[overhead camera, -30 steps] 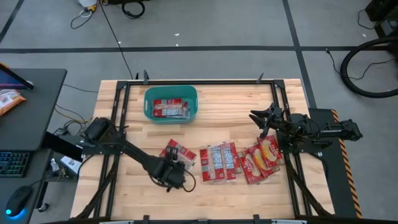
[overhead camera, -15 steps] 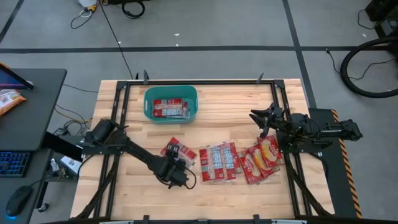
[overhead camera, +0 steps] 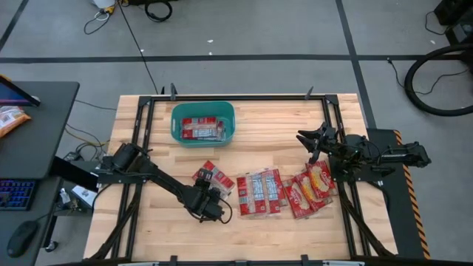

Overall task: Sort popcorn bags into baskets
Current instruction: Put the popcorn bag into the green bin

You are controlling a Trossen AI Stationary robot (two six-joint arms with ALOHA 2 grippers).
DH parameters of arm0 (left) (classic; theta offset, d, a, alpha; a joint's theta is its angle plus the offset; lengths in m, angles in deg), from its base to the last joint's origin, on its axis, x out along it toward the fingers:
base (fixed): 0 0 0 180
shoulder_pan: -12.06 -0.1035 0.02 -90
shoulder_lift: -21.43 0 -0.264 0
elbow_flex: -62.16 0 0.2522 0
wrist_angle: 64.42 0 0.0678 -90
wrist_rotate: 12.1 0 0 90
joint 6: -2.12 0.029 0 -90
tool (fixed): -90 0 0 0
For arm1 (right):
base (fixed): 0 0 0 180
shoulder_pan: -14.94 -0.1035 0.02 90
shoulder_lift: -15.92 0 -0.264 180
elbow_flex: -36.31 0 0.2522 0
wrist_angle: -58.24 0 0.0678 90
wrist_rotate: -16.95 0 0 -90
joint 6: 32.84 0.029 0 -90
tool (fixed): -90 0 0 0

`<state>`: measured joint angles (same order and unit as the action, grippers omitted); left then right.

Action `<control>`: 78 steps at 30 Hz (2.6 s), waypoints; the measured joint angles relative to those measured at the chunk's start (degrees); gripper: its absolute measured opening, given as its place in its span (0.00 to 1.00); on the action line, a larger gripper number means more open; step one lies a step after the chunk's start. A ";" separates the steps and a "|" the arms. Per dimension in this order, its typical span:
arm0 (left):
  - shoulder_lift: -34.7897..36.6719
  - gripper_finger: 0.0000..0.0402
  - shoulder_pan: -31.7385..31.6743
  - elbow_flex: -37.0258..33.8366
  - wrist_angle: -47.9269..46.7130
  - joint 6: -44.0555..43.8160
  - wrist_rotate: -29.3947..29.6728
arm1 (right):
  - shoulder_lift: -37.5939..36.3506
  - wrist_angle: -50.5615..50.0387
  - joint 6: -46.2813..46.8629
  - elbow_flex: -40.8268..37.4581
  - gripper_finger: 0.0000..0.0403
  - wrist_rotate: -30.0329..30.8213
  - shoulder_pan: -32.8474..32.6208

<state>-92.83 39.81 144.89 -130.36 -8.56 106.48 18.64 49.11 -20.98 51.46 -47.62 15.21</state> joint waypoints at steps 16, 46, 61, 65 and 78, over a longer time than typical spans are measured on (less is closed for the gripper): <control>5.70 0.01 -1.15 -0.11 -1.04 -3.01 -1.20 | 0.00 0.00 0.00 0.00 0.30 -0.02 -0.02; 22.20 0.00 -5.13 3.63 -11.08 -7.39 8.01 | 0.00 -0.01 0.00 0.00 0.29 -0.02 -0.02; 22.23 0.00 -19.89 13.45 -30.49 -11.13 15.31 | 0.00 0.01 0.00 0.00 0.29 -0.02 -0.02; 22.23 0.00 -26.81 11.37 -25.84 -5.77 15.32 | 0.00 0.00 0.00 0.00 0.29 -0.03 -0.02; 21.64 0.00 -46.29 4.18 -4.94 11.15 7.77 | 0.00 -0.01 0.02 0.00 0.29 -0.03 -0.02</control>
<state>-71.19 -6.48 149.08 -135.30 2.59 114.24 18.64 49.11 -20.96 51.46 -47.65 15.19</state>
